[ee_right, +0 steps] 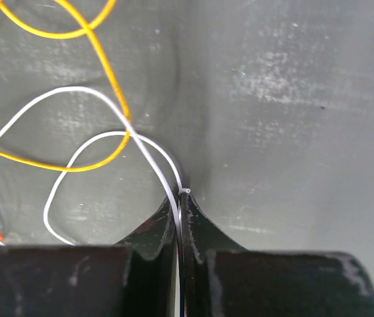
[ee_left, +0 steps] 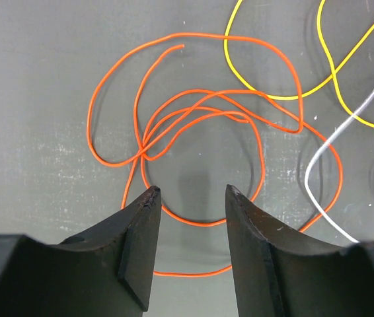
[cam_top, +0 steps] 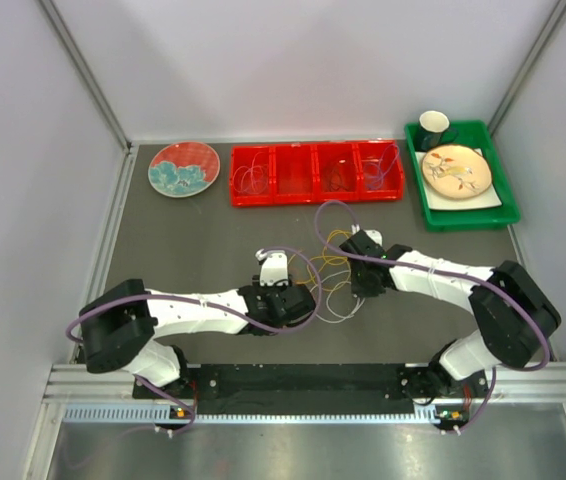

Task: Untangle the cables

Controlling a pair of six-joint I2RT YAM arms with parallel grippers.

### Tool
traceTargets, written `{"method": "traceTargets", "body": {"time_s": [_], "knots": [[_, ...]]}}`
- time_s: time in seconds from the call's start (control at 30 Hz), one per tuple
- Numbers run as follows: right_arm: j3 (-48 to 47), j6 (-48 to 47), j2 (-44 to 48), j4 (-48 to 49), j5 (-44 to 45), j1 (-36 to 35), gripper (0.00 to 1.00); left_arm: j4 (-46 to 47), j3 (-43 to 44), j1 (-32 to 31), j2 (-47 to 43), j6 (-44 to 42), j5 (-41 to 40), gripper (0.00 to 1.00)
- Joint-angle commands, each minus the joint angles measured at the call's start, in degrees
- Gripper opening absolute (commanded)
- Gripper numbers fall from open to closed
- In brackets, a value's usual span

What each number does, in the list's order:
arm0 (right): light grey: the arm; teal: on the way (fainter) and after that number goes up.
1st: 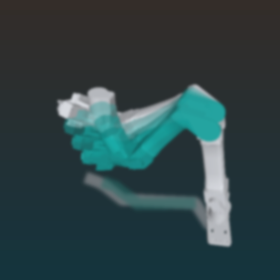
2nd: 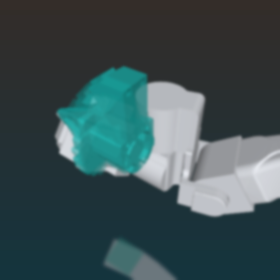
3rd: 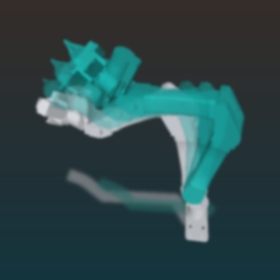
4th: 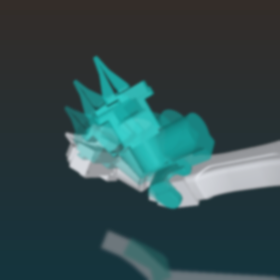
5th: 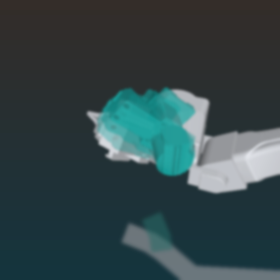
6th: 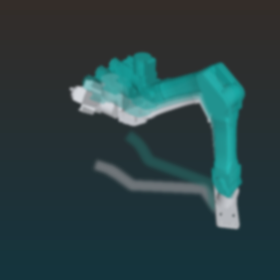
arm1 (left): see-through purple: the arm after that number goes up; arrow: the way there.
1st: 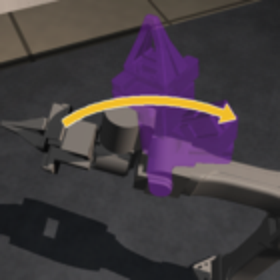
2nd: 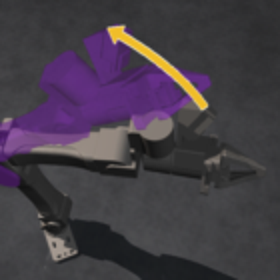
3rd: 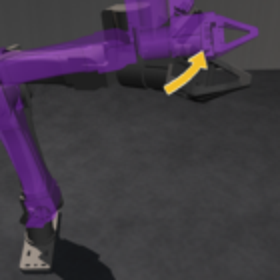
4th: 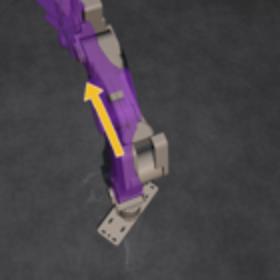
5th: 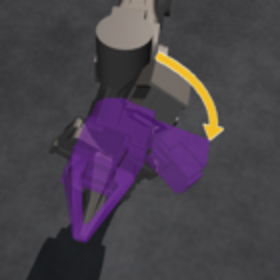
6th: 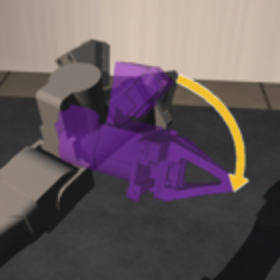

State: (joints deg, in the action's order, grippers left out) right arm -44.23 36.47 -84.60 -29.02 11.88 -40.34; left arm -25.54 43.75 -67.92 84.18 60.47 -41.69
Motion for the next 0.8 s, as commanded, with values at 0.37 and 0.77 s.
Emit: {"method": "traceTargets", "body": {"time_s": [0.37, 0.77], "knots": [[-5.2, -0.7, 11.4, -11.3, -3.9, 0.3, 0.00, 0.8, 2.5, -0.1, 0.9, -0.4, -2.2, 0.48], [-19.6, -3.0, 14.4, -18.5, -2.7, 0.3, 0.00, 0.9, 1.8, -0.1, -0.1, 0.0, -2.3, 0.48]]}}
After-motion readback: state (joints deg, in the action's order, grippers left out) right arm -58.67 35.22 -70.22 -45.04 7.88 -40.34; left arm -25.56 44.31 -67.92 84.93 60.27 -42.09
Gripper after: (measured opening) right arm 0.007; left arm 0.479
